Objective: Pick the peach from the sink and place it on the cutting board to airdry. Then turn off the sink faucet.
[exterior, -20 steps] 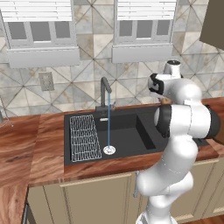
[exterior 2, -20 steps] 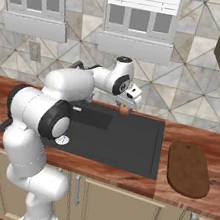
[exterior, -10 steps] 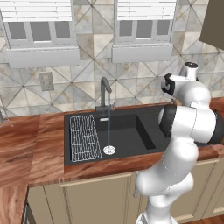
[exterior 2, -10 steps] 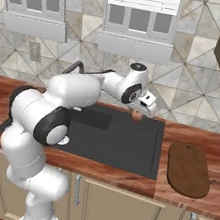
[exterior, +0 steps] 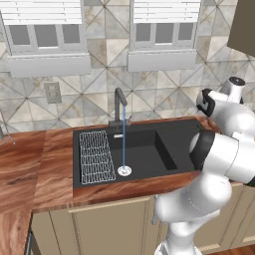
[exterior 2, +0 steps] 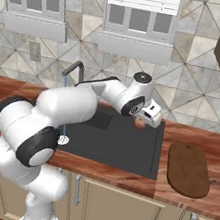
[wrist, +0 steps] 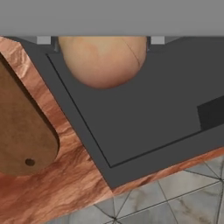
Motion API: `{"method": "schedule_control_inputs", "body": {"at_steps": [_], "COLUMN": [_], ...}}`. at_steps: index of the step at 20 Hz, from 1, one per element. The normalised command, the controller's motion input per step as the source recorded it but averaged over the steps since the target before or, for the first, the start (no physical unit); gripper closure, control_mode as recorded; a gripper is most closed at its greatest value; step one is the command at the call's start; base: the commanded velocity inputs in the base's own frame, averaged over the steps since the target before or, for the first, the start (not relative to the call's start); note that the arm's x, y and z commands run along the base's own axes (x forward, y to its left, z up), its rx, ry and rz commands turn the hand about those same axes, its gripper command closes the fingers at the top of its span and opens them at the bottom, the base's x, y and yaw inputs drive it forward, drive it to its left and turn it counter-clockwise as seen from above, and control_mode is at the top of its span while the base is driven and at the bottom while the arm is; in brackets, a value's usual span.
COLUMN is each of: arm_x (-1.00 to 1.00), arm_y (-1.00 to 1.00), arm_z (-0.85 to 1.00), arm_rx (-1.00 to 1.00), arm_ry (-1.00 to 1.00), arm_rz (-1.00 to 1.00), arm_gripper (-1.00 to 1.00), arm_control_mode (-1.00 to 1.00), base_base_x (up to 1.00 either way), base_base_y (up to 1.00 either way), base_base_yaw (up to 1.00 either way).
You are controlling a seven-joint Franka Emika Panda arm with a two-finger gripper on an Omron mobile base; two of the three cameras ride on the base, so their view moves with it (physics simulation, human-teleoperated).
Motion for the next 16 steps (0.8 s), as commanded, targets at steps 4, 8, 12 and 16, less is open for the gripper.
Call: {"method": "schedule_control_inputs", "body": {"at_steps": [4,8,12,16], "arm_x": [-0.62,-0.54,-0.39,-0.43], "arm_y": [-0.03,0.00,-0.16,-0.32], "arm_z": [0.00,0.00,0.20,0.33], "arm_rx": [0.00,0.00,0.00,0.00], "arm_ry": [-0.08,-0.04,0.00,0.02], "arm_rz": [0.00,0.00,0.00,0.00], "arm_gripper": [1.00,1.00,1.00,1.00], "arm_control_mode": [-1.00,-1.00,-1.00,-1.00], "base_base_x": [0.00,0.00,0.00,0.00], "base_base_y": [0.00,0.00,0.00,0.00], "base_base_yaw": [0.00,0.00,0.00,0.00]}}
